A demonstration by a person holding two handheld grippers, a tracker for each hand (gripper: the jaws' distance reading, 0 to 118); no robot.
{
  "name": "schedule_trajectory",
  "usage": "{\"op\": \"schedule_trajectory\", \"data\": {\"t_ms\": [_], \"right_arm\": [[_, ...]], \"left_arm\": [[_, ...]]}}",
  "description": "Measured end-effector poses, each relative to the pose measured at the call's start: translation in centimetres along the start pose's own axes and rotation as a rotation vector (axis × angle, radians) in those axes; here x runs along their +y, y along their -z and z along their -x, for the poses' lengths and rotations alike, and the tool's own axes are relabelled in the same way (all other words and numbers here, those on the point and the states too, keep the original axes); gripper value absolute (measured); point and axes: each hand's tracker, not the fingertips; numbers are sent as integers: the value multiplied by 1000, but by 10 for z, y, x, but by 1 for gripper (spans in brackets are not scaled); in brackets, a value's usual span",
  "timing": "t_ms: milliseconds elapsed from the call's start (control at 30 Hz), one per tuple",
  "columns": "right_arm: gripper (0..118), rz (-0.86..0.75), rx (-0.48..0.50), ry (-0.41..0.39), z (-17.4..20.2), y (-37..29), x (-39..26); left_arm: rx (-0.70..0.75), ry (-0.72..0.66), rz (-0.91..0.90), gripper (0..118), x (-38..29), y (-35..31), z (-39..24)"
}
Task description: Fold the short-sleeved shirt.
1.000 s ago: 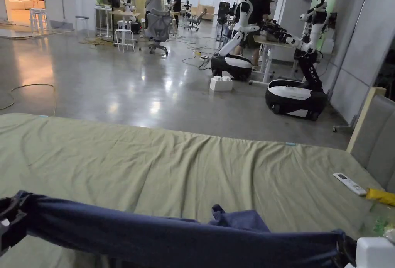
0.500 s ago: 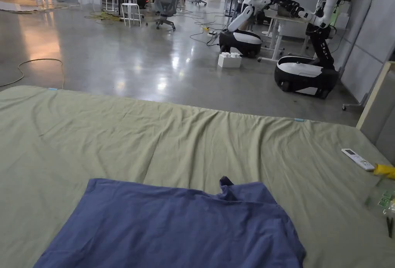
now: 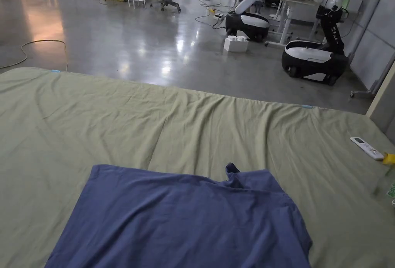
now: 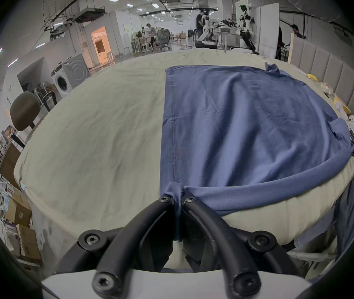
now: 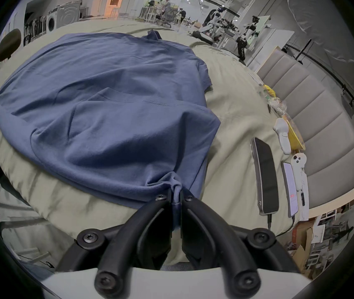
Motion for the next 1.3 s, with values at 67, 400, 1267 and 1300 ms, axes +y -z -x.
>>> {"op": "schedule_trajectory", "data": {"t_ms": [67, 400, 1267, 1300], "right_arm": [[16, 3, -21, 5, -1, -5, 4], [83, -408, -25, 265, -30, -61, 70], [0, -893, -109, 390, -11, -98, 177], [0, -893, -112, 386, -11, -98, 177]], "left_arm": [[8, -6, -4, 10, 4, -5, -1], [-1, -120, -248, 57, 62, -25, -8], [-47, -92, -645, 2, 170, -35, -90], [-42, -97, -639, 2, 169, -36, -87]]}}
